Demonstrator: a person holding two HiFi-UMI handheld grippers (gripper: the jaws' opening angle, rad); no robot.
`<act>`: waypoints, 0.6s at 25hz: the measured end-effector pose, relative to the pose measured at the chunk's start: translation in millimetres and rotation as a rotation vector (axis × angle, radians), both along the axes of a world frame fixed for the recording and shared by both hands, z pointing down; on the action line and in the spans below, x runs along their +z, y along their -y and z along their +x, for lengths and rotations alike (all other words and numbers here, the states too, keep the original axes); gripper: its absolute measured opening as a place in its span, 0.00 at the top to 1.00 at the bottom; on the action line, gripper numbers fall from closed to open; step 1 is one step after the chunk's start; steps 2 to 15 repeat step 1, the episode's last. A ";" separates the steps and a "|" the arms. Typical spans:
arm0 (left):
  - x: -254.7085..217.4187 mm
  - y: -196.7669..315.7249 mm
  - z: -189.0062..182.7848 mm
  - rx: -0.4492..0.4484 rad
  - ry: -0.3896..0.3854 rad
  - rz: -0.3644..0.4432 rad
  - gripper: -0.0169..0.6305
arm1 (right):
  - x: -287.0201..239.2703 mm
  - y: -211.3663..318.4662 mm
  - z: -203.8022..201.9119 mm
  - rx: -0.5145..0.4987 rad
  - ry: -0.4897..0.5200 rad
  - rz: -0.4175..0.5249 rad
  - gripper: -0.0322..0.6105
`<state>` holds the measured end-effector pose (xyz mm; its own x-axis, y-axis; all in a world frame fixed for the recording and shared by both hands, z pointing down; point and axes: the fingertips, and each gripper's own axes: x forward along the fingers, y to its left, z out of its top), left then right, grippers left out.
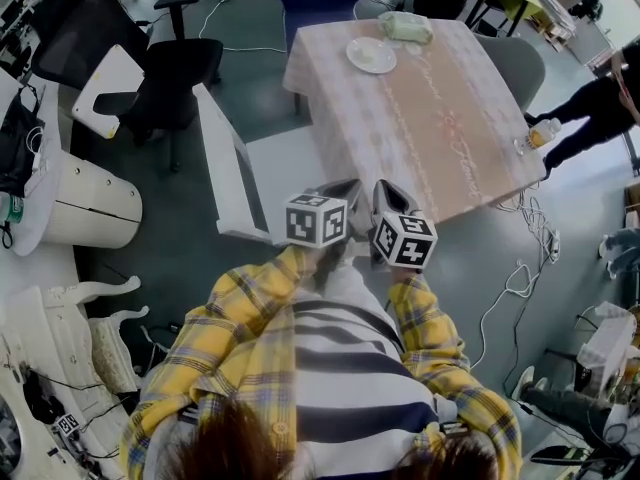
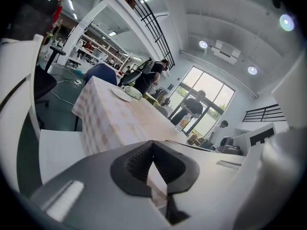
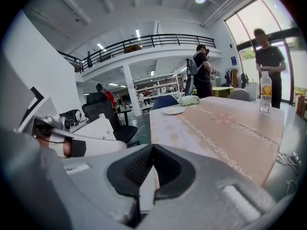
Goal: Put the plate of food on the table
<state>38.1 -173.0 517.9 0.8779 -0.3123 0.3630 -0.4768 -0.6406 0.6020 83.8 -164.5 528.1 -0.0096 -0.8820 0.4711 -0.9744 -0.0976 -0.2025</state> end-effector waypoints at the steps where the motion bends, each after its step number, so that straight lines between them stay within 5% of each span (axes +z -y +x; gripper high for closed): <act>1: 0.0 -1.6 -0.1 0.001 0.000 -0.002 0.98 | 0.1 -1.1 -0.1 0.002 0.001 -0.001 0.95; 15: 0.0 -1.6 -0.1 0.001 0.000 -0.002 0.98 | 0.1 -1.1 -0.1 0.002 0.001 -0.001 0.95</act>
